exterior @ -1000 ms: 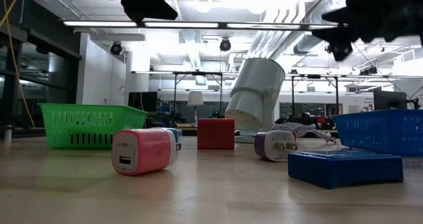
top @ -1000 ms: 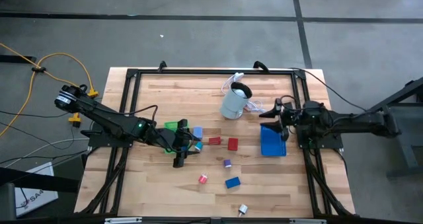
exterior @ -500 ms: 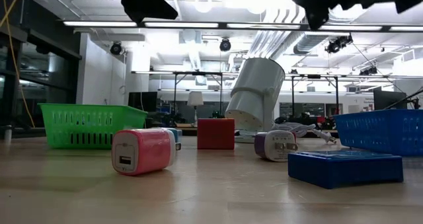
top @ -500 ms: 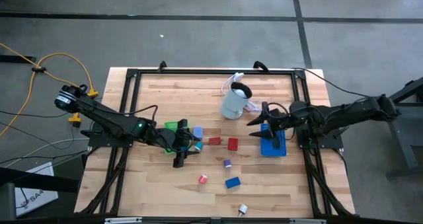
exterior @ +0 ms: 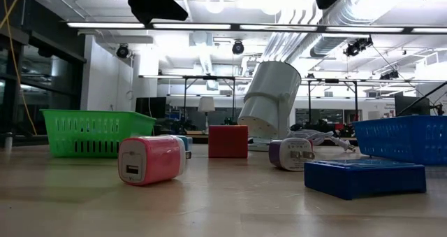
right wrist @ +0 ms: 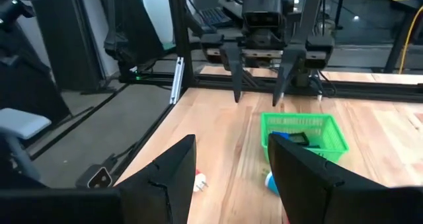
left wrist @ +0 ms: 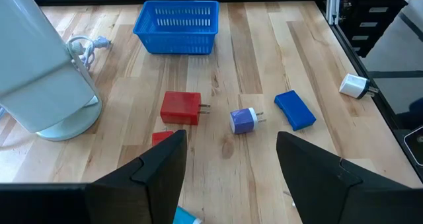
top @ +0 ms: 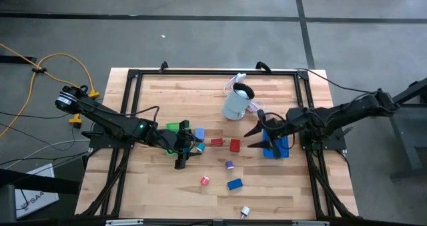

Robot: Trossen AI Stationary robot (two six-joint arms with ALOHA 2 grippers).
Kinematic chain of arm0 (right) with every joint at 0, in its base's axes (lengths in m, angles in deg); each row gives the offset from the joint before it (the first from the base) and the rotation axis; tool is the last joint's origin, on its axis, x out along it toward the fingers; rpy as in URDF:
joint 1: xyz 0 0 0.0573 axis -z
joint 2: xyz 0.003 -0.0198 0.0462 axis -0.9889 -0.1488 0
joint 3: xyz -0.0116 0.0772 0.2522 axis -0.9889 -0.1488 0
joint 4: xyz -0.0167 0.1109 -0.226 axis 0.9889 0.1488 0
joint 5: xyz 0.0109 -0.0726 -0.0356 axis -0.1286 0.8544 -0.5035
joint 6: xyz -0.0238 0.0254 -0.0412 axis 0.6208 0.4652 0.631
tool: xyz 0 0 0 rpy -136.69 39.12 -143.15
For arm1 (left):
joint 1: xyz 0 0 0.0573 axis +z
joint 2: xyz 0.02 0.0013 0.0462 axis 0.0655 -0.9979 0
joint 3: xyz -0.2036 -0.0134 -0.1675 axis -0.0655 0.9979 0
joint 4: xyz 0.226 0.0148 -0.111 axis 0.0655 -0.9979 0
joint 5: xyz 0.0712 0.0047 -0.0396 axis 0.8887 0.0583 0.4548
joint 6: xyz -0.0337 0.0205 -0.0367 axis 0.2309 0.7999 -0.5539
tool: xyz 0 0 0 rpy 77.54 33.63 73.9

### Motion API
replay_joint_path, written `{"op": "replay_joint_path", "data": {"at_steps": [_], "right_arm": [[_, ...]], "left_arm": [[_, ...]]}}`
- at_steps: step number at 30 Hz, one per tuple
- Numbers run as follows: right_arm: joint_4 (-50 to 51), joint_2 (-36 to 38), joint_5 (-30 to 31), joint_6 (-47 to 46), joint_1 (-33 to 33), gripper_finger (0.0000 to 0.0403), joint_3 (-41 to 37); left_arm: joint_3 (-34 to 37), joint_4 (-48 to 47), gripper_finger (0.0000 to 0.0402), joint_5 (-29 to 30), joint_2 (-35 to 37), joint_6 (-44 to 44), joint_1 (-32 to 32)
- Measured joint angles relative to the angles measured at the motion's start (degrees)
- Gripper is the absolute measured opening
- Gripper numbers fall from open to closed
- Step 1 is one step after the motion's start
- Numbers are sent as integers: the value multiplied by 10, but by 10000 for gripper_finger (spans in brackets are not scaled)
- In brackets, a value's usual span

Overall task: Pick & Place Office items
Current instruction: Put the blue digital timer into the green bin

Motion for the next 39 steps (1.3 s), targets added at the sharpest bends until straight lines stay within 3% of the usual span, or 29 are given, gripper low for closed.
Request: {"op": "replay_joint_path", "data": {"at_steps": [8, 18, 28, 39], "right_arm": [[26, -6, 64, 12, -56, 175, 2], [39, -146, 85, -19, -123, 175, 3], [-93, -292, 84, 44, -185, 175, 3], [-147, -379, 88, -3, -196, 175, 3]], "left_arm": [[0, 0, 227, 0, 0, 0, 0], [0, 0, 227, 0, 0, 0, 0], [0, 0, 227, 0, 0, 0, 0], [0, 0, 227, 0, 0, 0, 0]]}}
